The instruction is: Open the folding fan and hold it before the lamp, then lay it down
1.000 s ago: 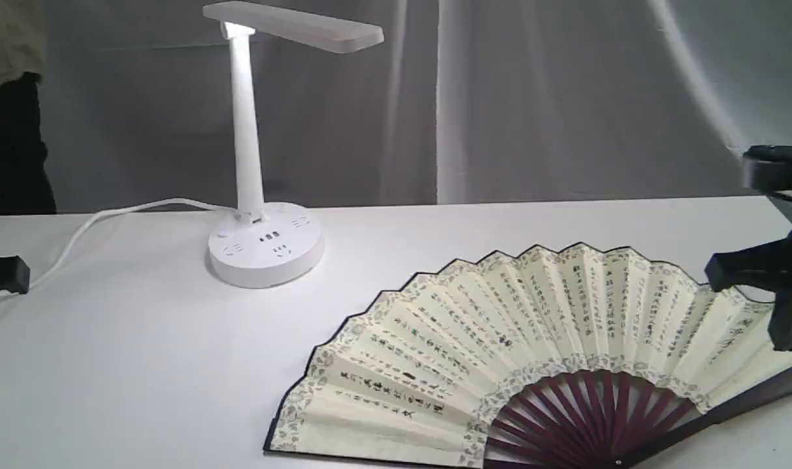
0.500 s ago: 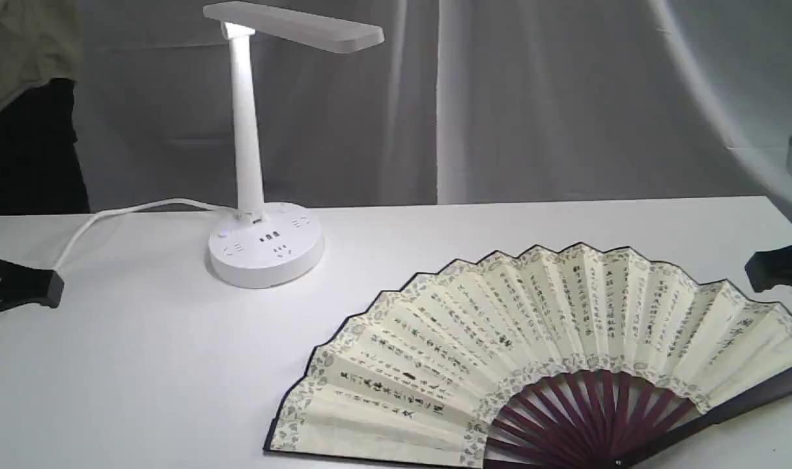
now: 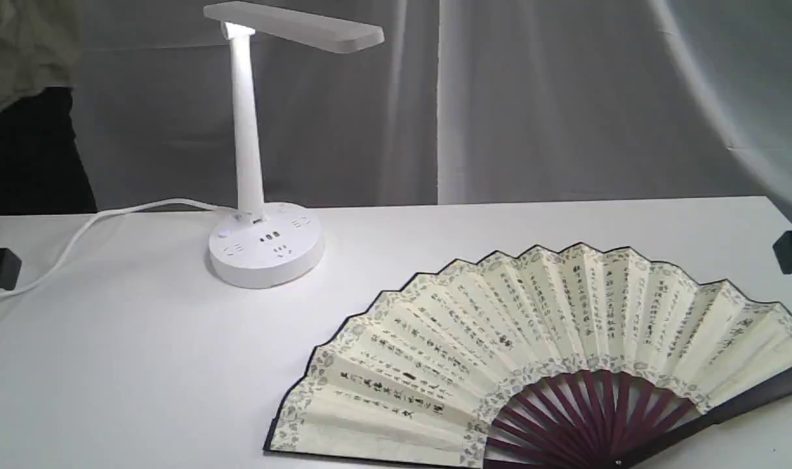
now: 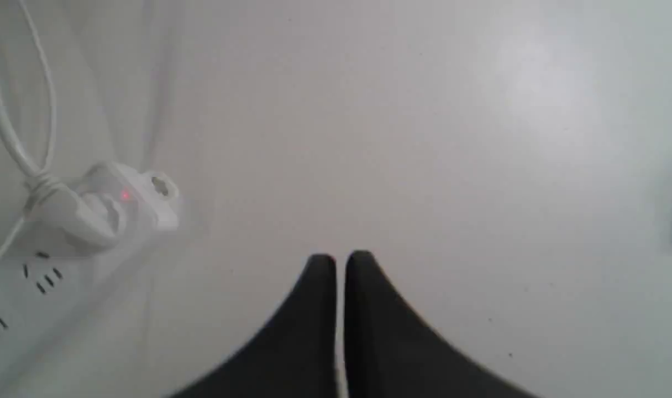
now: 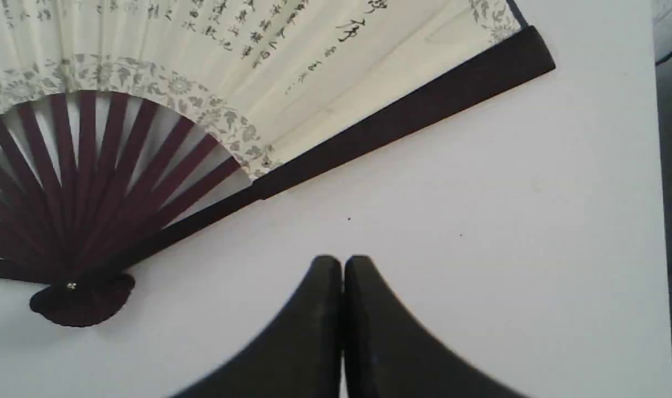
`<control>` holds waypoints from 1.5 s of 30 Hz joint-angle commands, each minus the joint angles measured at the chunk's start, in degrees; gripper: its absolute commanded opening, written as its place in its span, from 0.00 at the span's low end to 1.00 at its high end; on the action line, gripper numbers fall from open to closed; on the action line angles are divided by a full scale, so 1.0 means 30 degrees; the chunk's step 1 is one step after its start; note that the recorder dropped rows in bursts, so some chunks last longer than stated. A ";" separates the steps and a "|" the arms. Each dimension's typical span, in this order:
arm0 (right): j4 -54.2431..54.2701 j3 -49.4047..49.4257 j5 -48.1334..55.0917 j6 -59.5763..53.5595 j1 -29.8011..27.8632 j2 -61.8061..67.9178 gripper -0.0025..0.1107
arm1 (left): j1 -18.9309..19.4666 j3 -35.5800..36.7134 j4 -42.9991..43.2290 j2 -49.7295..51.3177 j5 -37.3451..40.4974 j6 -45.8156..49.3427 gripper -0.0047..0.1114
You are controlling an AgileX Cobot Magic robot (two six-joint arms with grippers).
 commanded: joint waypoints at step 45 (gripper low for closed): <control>-0.1502 0.1133 0.2517 -0.0349 -0.0011 -1.9641 0.02 | 0.1187 0.0300 -0.0557 -1.9957 0.1473 0.2445 0.04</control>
